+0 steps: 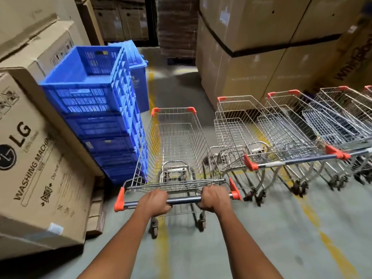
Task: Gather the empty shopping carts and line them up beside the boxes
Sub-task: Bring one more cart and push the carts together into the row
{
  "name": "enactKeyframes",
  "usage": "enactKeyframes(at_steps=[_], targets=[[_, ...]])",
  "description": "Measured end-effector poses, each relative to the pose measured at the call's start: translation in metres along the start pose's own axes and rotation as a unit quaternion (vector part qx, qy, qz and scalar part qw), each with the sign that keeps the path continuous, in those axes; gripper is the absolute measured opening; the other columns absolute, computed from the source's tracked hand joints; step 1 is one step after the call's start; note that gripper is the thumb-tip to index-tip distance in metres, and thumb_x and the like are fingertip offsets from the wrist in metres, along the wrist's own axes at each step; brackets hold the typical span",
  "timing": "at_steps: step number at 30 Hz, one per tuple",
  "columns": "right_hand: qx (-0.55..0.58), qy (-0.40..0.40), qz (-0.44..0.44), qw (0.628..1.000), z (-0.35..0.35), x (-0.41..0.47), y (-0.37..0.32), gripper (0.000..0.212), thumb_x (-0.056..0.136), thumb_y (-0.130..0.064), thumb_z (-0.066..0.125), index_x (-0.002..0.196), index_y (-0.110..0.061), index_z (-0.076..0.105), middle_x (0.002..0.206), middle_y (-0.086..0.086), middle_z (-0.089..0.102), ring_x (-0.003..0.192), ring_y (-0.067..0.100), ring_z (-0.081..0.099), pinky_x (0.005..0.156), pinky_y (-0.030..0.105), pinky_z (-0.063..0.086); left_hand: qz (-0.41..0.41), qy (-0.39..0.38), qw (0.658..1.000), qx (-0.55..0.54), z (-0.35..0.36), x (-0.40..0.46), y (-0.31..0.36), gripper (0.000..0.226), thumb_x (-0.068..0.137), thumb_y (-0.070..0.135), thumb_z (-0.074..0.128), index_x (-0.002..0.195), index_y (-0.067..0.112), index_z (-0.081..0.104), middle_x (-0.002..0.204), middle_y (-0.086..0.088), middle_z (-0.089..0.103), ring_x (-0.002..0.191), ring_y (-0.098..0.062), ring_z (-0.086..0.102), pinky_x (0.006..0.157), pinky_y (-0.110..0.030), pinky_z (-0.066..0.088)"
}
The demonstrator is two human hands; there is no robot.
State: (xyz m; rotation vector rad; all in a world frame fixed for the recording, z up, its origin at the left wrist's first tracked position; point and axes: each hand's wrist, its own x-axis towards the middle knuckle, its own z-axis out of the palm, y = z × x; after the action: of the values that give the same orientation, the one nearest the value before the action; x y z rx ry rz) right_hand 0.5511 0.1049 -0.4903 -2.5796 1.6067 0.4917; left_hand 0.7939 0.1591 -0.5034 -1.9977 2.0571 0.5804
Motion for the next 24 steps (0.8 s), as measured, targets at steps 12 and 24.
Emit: enactKeyframes(at_steps=[12, 24], targets=[[0.020, -0.033, -0.015, 0.999, -0.028, 0.113, 0.045, 0.036, 0.086, -0.059, 0.059, 0.092, -0.023, 0.061, 0.080, -0.006, 0.064, 0.070, 0.018, 0.062, 0.066, 0.032, 0.050, 0.008, 0.007, 1.000, -0.004, -0.052, 0.097, -0.008, 0.020, 0.075, 0.043, 0.053, 0.081, 0.025, 0.058, 0.086, -0.004, 0.062, 0.077, -0.027, 0.060, 0.072, -0.036, 0.053], [0.012, -0.031, -0.047, 0.998, -0.034, 0.157, 0.081, 0.035, 0.095, -0.055, 0.054, 0.088, -0.020, 0.053, 0.079, -0.006, 0.061, 0.061, 0.012, 0.053, 0.059, 0.028, 0.043, -0.004, -0.003, 1.000, -0.016, -0.067, 0.147, -0.008, 0.019, 0.076, 0.043, 0.055, 0.076, 0.027, 0.044, 0.084, 0.005, 0.049, 0.076, -0.018, 0.053, 0.064, -0.035, 0.041]])
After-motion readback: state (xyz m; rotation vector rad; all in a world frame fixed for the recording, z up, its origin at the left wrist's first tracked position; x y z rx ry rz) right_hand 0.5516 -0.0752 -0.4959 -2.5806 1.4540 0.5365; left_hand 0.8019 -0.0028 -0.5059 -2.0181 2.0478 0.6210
